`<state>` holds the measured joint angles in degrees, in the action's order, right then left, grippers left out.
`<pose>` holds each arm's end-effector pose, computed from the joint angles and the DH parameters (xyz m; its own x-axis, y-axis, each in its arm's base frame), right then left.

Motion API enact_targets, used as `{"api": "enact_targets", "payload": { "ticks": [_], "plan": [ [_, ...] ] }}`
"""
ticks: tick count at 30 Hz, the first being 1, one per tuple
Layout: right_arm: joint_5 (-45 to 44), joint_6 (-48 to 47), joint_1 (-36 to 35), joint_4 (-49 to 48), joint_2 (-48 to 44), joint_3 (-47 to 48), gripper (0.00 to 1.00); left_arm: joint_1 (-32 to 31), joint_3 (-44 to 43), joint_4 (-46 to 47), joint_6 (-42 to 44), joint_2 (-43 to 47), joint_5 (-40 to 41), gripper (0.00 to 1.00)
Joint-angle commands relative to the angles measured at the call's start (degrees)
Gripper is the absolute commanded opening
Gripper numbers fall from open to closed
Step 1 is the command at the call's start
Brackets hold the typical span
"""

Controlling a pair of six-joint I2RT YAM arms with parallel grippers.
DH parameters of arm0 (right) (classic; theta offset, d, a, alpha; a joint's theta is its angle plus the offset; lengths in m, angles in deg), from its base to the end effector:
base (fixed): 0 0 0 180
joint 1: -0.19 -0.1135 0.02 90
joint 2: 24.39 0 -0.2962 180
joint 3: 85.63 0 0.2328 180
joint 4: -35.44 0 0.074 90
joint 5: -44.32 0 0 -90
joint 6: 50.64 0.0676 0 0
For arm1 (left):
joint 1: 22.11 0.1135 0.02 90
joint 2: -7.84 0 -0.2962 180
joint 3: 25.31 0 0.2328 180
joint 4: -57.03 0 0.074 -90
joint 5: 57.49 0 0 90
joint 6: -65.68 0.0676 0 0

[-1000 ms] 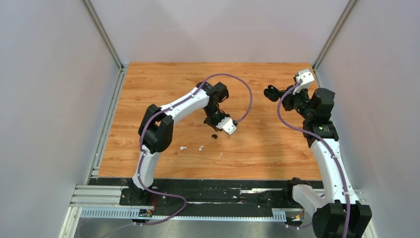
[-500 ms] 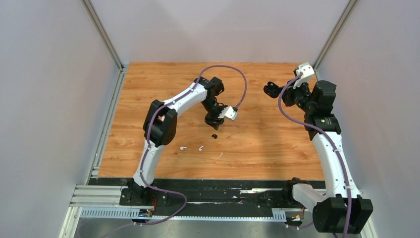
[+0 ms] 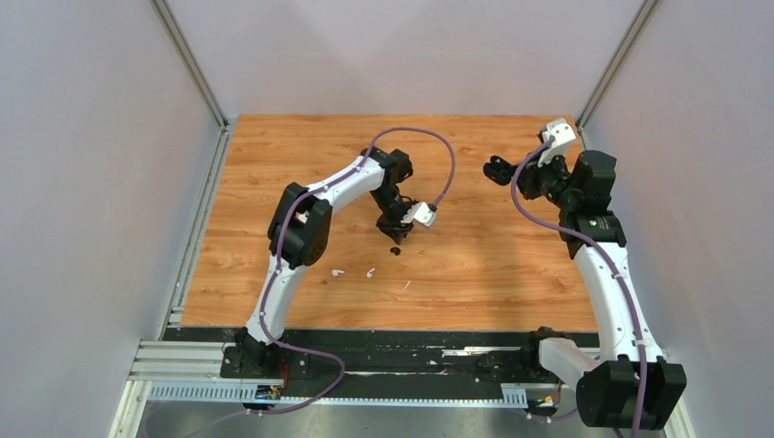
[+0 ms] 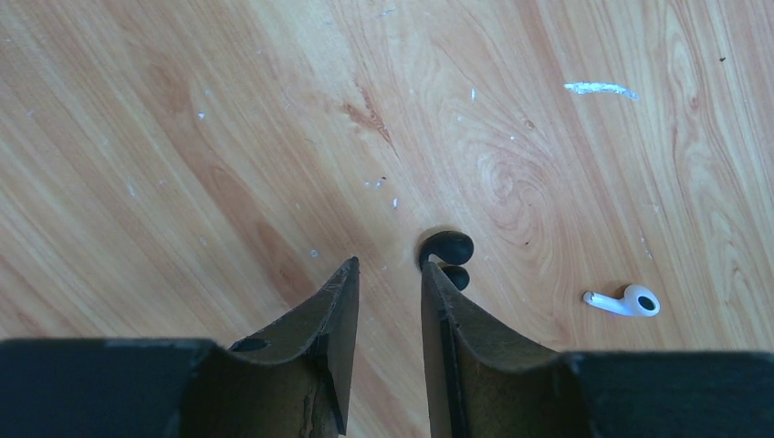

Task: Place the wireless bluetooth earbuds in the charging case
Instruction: Pick up the earbud from the center of the board.

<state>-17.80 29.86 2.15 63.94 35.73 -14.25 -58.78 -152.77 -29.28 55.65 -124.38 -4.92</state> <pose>0.2294 0.0238 0.3761 -0.2235 -0.1383 -0.9648 -0.4593 0.8880 -0.0209 0.3353 -0.3009 0.1859 0.3184 0.7379 -0.5951 0.8707 -0.4759 -0.1242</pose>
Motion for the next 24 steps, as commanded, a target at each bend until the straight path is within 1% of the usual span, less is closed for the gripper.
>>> {"api": "enact_targets", "payload": {
  "ticks": [1,6,13,20,24],
  "plan": [
    [1.51,0.05,0.24,-1.92,-0.81,0.26,0.0,-0.78,1.56,0.3,0.94,1.23,-1.08,0.38],
    [1.65,-0.23,0.24,-1.97,-0.16,0.66,0.0,-1.33,2.89,2.78,0.58,1.46,-0.11,0.38],
    [2.04,-0.71,0.24,-2.05,0.5,0.69,0.0,-1.48,4.54,2.18,1.46,2.31,0.25,0.39],
    [2.56,-0.76,0.24,-2.31,1.29,0.86,0.0,-1.48,10.92,3.4,2.43,5.64,1.64,0.39],
    [2.71,-0.79,0.25,-2.35,1.68,1.12,0.0,-1.49,12.21,3.84,2.48,6.66,1.49,0.39]
  ]
}}
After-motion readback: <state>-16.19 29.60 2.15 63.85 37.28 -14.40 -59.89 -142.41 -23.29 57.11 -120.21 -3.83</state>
